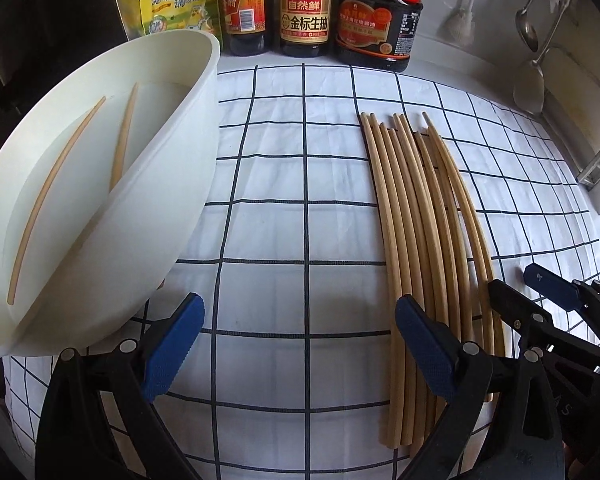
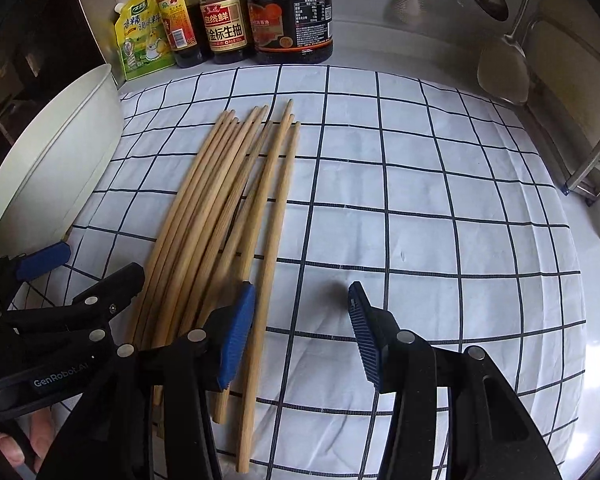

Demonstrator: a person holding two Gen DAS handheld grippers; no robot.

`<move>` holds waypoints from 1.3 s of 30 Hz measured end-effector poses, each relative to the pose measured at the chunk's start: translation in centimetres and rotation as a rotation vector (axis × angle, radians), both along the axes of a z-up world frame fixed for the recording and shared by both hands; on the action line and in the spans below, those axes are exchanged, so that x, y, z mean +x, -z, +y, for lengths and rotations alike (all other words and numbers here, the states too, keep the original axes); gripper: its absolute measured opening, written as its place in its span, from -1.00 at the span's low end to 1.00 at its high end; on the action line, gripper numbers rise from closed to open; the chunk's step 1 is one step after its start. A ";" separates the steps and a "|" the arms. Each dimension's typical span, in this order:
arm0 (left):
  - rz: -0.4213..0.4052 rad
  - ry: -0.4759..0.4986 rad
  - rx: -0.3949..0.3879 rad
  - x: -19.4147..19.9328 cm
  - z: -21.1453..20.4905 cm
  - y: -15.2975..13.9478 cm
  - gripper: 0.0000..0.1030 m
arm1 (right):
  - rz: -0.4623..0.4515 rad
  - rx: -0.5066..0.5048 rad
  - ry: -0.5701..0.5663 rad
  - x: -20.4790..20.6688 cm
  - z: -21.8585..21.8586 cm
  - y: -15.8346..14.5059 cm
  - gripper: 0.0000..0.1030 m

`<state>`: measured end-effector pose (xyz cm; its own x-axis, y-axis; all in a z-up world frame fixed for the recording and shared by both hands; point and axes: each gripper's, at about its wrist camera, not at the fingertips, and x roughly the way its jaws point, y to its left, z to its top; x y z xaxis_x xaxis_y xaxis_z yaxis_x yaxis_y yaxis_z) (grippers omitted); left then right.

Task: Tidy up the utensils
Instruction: 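Move the right gripper back to the chopstick row while the left gripper returns too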

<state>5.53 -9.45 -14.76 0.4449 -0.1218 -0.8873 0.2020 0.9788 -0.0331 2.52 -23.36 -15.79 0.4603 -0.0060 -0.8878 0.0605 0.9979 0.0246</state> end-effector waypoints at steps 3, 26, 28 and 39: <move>-0.002 0.001 0.000 -0.1 -0.1 0.0 0.83 | -0.004 -0.001 0.006 -0.1 -0.3 0.1 -0.10; 0.044 0.005 0.114 0.7 -1.2 0.5 0.88 | -0.011 -0.013 0.042 -0.4 -2.3 0.1 -0.10; 0.040 0.001 0.110 0.5 -1.1 0.5 0.87 | -0.012 -0.013 0.041 -0.4 -2.3 0.1 -0.10; 0.031 0.018 0.057 1.6 -1.8 0.2 0.37 | -0.046 -0.048 0.017 0.2 -1.9 0.3 -0.10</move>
